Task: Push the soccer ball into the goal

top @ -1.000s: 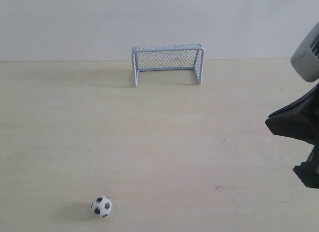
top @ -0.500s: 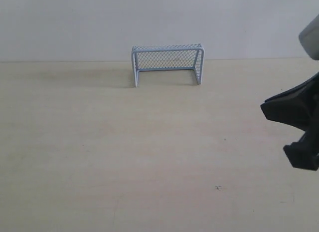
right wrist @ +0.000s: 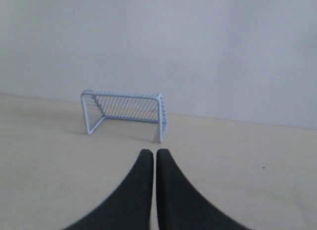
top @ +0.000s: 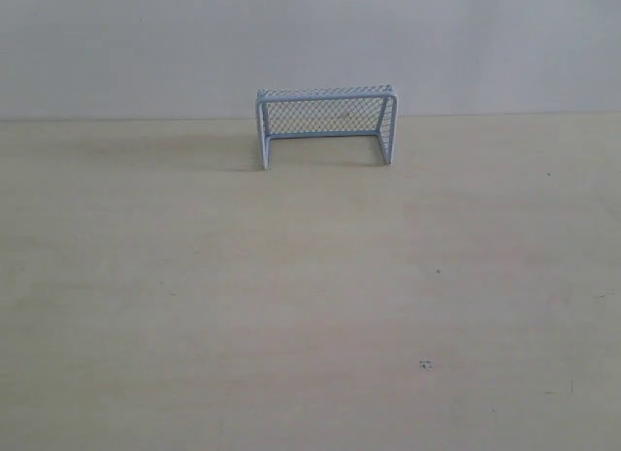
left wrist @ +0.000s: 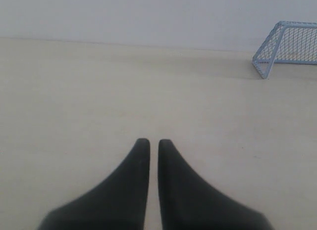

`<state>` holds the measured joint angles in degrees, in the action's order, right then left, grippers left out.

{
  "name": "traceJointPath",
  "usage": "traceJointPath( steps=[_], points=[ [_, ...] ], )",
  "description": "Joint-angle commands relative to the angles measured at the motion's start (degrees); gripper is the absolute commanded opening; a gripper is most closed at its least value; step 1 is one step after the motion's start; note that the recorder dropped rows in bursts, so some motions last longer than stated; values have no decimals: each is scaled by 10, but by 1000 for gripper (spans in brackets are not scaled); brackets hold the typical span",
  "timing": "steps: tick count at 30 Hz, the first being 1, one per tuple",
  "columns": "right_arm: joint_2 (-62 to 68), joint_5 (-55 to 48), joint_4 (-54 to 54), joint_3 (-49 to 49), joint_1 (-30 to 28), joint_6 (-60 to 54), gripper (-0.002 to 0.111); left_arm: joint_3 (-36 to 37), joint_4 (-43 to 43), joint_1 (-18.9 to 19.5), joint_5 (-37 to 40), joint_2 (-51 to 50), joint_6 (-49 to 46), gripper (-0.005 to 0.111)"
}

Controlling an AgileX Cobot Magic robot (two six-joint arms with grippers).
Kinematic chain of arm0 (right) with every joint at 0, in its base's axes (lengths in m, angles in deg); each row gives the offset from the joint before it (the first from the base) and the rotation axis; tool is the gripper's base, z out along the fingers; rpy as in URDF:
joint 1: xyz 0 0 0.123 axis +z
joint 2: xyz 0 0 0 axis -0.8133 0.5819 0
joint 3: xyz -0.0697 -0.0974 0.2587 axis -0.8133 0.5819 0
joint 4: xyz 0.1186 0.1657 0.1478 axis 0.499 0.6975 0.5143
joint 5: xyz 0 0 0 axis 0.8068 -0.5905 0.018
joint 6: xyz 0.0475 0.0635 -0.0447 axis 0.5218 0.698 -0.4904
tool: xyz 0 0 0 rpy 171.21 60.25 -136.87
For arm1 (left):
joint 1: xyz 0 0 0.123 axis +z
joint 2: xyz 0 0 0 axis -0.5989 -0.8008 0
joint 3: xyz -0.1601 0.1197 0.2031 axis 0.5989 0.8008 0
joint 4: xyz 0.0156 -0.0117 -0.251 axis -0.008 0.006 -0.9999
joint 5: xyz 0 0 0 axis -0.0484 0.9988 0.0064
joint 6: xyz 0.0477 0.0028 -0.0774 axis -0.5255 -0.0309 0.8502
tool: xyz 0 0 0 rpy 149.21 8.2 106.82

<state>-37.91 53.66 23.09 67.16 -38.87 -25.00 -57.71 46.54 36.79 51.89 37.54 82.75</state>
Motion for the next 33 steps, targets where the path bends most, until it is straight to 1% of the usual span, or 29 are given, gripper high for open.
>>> traceJointPath(
  steps=[1,6,9,14,22,29,32,33],
  points=[
    [-85,35,4,66,-38,5,0,-2,-1,1,-1,1,3,6],
    [-167,39,4,119,-66,30,0,-2,-1,1,-1,1,3,6],
    [-191,45,4,140,-78,40,0,-2,-1,1,-1,1,3,6],
    [-195,50,4,157,-94,46,0,-2,-1,1,-1,1,3,6],
    [-195,47,4,157,-93,53,0,-2,-1,1,-1,1,3,6],
    [-195,15,5,157,-93,58,0,-2,-1,1,-1,1,3,6],
    [-195,16,-15,162,-93,63,0,-2,-1,1,-1,1,3,6],
    [-195,20,-37,162,-93,74,0,-2,-1,1,-1,1,3,6]
  ],
)
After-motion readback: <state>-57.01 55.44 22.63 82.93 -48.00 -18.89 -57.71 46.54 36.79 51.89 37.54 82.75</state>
